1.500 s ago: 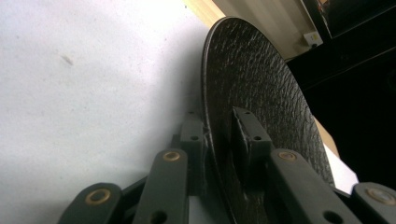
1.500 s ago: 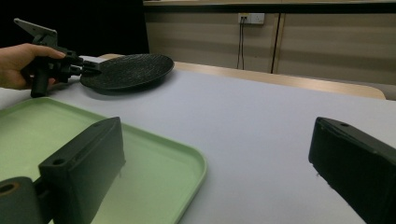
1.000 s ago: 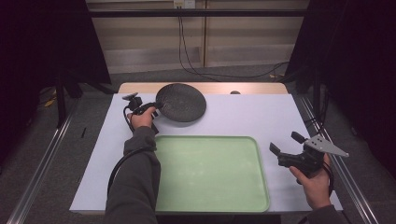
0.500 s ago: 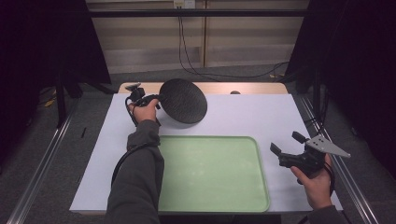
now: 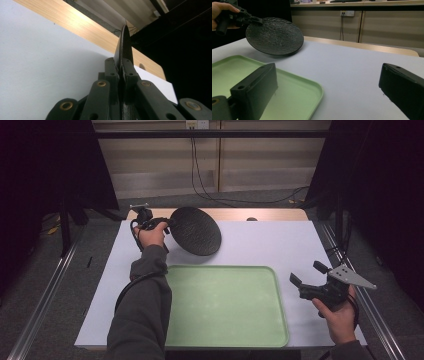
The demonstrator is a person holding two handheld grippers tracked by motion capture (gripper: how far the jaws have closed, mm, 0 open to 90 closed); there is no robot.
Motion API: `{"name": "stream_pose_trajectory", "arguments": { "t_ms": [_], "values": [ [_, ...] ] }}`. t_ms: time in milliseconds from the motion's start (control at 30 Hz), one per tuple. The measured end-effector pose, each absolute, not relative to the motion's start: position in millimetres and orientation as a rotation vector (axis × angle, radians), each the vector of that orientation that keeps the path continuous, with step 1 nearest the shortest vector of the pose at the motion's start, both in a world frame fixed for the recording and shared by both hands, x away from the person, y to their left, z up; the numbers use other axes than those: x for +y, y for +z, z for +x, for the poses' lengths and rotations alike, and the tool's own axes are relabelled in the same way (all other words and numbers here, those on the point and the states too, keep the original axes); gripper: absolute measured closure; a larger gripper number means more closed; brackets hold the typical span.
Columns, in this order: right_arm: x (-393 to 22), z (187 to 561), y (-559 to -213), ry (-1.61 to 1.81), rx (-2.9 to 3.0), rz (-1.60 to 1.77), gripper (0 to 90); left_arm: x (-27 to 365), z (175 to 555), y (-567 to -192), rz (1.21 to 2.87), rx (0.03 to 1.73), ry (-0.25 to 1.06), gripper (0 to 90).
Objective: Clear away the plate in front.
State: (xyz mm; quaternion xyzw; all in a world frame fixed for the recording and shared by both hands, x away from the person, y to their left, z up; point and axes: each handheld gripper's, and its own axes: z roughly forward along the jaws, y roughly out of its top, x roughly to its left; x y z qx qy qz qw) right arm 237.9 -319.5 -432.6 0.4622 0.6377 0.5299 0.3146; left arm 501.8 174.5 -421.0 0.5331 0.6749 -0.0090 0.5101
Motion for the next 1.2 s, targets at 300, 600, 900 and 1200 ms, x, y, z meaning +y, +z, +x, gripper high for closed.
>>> {"name": "stream_pose_trajectory", "arguments": {
  "t_ms": [300, 600, 900, 1200],
  "values": [
    [-318, 237, -433, 1.419, 1.697, 1.184, 0.0, 179, 495, -411, 1.288, 1.592, -0.073, 85.5],
    [-318, 236, -432, 1.446, 1.701, 1.164, 0.0, 182, 484, -402, 1.359, 1.565, -0.109, 85.3],
    [-317, 236, -432, 1.454, 1.710, 1.144, 0.0, 183, 474, -396, 1.373, 1.555, -0.141, 85.8],
    [-317, 236, -432, 1.447, 1.716, 1.142, 0.0, 184, 465, -392, 1.407, 1.528, -0.157, 85.4]
  ]
}}
